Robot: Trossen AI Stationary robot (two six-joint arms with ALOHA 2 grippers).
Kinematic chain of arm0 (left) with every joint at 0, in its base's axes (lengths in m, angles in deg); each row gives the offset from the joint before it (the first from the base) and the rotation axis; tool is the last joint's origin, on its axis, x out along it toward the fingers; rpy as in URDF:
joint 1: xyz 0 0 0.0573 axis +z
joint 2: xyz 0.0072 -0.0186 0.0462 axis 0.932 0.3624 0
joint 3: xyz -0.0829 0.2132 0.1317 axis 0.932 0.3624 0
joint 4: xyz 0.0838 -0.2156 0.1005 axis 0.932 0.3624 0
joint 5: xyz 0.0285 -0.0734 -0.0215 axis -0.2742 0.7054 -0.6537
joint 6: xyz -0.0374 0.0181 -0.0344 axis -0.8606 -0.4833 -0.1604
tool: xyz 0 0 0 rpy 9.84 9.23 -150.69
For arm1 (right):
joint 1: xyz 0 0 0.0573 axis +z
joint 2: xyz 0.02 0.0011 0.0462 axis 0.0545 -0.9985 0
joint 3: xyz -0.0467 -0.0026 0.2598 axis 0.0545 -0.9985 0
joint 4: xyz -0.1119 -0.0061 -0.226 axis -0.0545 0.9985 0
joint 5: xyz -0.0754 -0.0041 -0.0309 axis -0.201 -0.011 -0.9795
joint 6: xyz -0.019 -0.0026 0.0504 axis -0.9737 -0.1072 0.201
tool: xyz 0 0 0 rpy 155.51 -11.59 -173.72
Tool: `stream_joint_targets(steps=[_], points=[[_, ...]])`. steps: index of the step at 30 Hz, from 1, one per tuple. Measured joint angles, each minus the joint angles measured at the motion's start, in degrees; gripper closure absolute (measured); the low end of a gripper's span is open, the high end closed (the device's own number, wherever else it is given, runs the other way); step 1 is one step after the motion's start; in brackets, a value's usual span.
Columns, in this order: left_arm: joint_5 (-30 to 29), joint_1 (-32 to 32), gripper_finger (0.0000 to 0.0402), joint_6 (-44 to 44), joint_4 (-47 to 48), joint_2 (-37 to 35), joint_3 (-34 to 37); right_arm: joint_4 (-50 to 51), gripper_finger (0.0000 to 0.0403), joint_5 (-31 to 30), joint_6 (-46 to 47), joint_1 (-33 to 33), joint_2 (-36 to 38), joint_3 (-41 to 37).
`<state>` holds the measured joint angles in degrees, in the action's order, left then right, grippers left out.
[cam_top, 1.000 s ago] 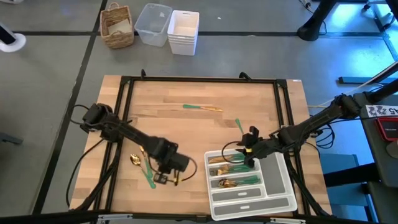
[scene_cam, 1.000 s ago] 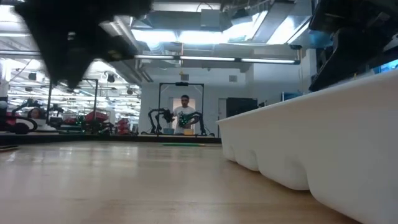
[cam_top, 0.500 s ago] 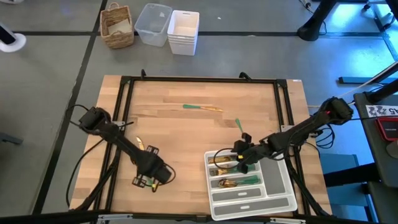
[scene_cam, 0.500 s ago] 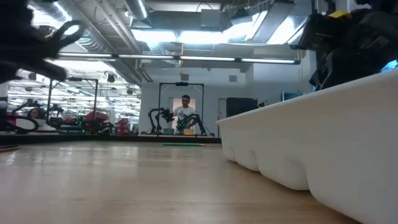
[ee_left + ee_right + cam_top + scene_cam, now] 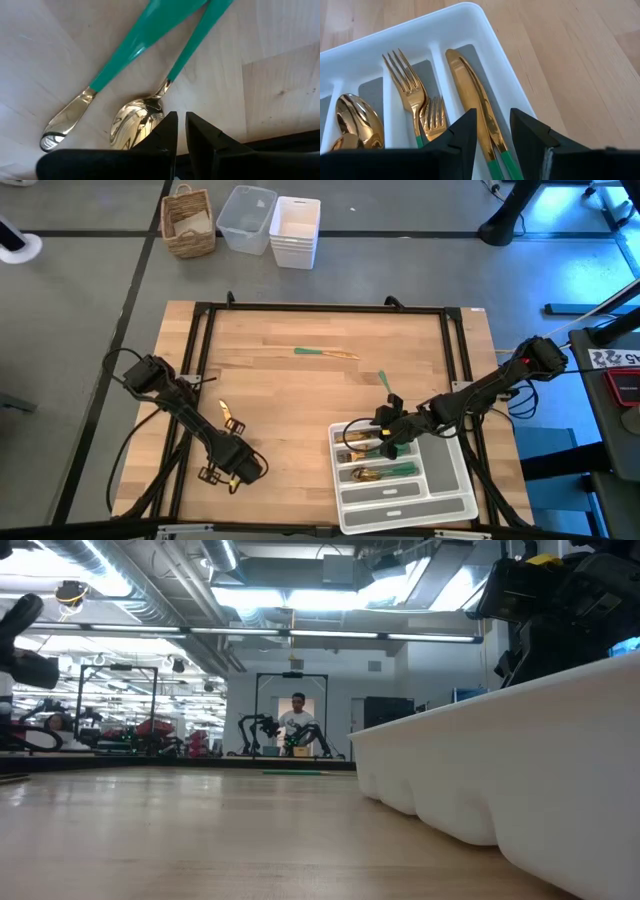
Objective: Sort silverware
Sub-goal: Put the green spoon into the silverware tray
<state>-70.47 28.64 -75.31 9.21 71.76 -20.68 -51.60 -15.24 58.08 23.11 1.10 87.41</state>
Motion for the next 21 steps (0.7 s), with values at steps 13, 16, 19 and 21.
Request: stream_joint_targets(steps=[13, 16, 19, 21], points=[[-1.92, -0.04, 0.0281, 1.67, -5.83, 0.0, -0.02, 0.02, 0.0283, 0.0, 0.0, 0.0, 0.0, 0.0], [-4.73, -0.03, 0.0278, 2.14, -8.14, 0.0, -0.07, 0.04, 0.0283, 0.0, 0.0, 0.0, 0.0, 0.0], [-5.16, 0.13, 0.0283, 2.09, -6.72, 0.0, -0.07, 0.04, 0.0283, 0.0, 0.0, 0.0, 0.0, 0.0], [-5.16, 0.06, 0.0288, 2.09, -6.56, 0.0, -0.07, 0.04, 0.0283, 0.0, 0.0, 0.0, 0.0, 0.0]])
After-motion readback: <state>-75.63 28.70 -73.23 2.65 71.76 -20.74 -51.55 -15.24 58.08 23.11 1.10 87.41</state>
